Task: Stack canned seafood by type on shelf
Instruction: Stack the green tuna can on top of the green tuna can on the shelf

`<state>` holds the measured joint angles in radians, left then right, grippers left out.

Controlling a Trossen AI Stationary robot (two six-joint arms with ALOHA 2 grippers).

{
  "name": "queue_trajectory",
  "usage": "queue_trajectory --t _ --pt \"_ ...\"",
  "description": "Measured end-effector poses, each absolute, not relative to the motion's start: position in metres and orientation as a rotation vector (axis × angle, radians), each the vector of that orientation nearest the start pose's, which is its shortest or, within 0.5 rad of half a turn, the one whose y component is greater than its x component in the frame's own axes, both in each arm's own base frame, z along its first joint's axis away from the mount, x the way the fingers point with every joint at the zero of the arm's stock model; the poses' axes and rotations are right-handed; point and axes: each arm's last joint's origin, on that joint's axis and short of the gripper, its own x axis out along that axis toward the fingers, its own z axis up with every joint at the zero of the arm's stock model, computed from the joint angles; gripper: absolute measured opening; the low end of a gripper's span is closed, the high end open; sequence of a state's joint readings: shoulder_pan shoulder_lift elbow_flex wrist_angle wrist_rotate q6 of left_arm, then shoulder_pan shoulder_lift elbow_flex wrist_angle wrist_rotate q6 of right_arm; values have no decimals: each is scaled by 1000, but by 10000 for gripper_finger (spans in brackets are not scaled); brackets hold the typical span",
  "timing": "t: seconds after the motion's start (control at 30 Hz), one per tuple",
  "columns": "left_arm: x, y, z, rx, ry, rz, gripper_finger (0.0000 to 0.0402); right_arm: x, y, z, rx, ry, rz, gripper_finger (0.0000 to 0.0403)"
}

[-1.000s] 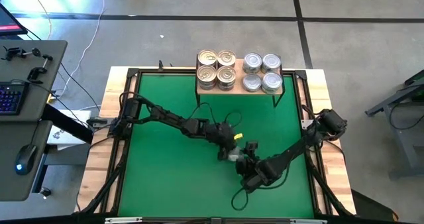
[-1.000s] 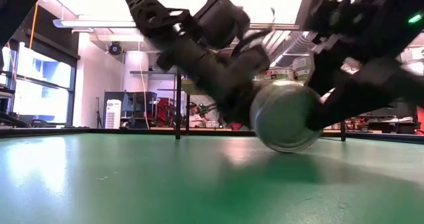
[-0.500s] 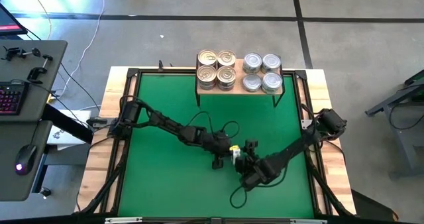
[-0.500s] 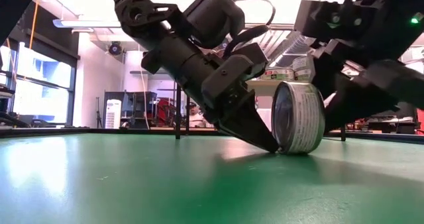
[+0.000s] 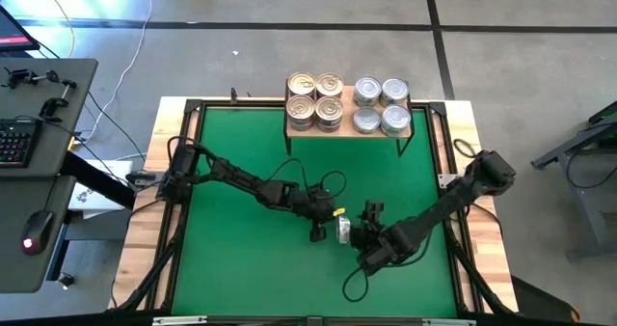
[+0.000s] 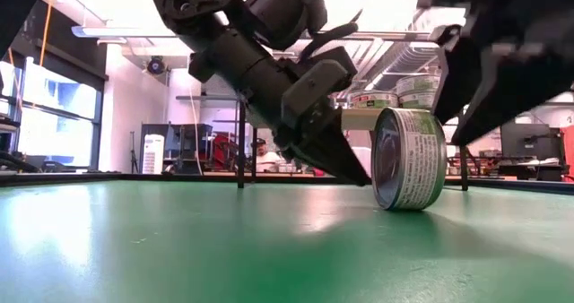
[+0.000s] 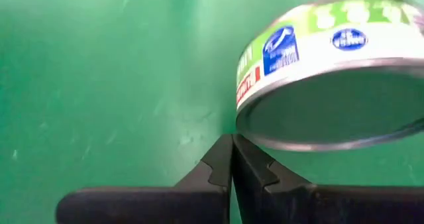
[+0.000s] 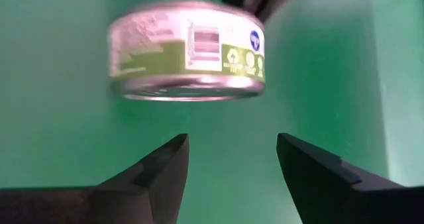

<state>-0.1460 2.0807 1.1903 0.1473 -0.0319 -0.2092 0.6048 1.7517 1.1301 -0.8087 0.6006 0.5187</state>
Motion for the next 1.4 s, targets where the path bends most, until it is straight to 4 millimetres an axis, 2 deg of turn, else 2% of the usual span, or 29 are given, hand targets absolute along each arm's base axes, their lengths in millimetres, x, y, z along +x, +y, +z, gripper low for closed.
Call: queue_trajectory --t 0.17,0.37,0.5,0.67,0.9,1.07,1.33,1.4 --pt "416 -65 116 -135 744 -40 0 267 163 195 -351 1101 -178 257" --pt "414 -69 119 -153 757 -39 0 281 161 193 -505 1092 21 309" --pt "416 -74 128 -154 708 -63 0 289 157 192 -652 1060 109 314" --pt "423 -75 129 -164 615 -98 0 296 152 193 -747 1034 192 314" --pt "426 -70 130 -147 571 -101 0 297 150 192 -700 1059 236 313" --pt "419 -70 137 -117 645 -69 0 293 150 191 -564 1096 164 277" --pt "391 -69 153 28 845 174 0 290 156 191 -496 1099 124 133" --pt "385 -70 153 46 879 227 0 289 155 191 -467 1101 104 127"
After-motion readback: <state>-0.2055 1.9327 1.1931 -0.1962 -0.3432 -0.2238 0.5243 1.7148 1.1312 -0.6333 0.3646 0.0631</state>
